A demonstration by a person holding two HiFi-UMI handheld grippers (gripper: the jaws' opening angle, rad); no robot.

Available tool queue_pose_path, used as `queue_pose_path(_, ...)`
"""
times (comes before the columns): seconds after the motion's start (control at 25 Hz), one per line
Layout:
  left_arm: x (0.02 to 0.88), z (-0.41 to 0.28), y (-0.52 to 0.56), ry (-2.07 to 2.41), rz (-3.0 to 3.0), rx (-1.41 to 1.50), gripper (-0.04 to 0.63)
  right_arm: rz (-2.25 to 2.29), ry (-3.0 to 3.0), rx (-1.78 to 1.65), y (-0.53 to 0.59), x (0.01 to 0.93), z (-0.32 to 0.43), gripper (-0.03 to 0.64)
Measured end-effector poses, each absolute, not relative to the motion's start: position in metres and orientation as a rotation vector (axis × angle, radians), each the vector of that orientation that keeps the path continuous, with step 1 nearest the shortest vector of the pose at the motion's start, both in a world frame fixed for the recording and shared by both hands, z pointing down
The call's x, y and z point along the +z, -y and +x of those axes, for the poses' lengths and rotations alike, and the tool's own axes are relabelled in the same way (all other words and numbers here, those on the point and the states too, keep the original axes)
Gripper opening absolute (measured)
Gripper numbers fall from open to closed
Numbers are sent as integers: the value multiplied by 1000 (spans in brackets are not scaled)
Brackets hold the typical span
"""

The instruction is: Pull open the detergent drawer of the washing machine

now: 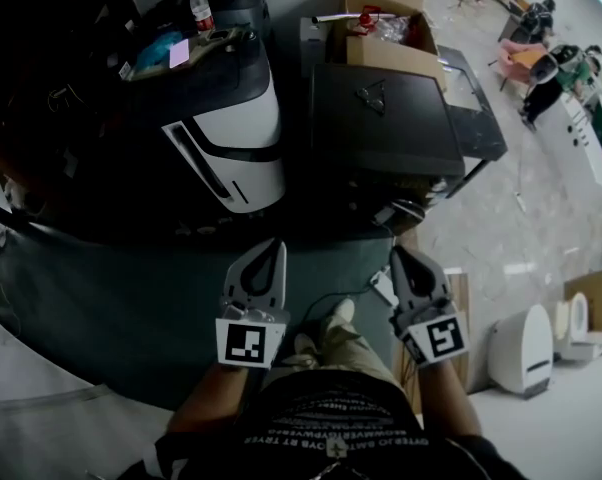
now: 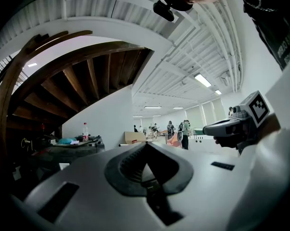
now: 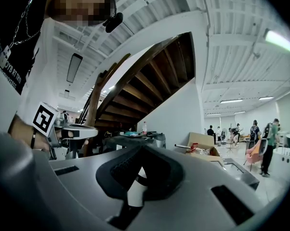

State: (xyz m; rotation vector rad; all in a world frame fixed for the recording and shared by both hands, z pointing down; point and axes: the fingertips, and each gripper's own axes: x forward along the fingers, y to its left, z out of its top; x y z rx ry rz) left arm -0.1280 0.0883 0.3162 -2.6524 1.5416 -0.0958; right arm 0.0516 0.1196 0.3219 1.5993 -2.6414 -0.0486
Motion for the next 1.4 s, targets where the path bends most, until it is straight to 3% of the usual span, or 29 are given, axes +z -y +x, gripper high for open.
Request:
queue_pose_path(0.52, 342, -92, -36, -1587, -2691, -172, 3, 1591, 2627, 5, -66, 348, 95, -6)
queue_pose_path(1.4, 344, -86, 27, -1617, -2693, -182, 3, 1504, 2666, 70, 7, 349, 89, -6)
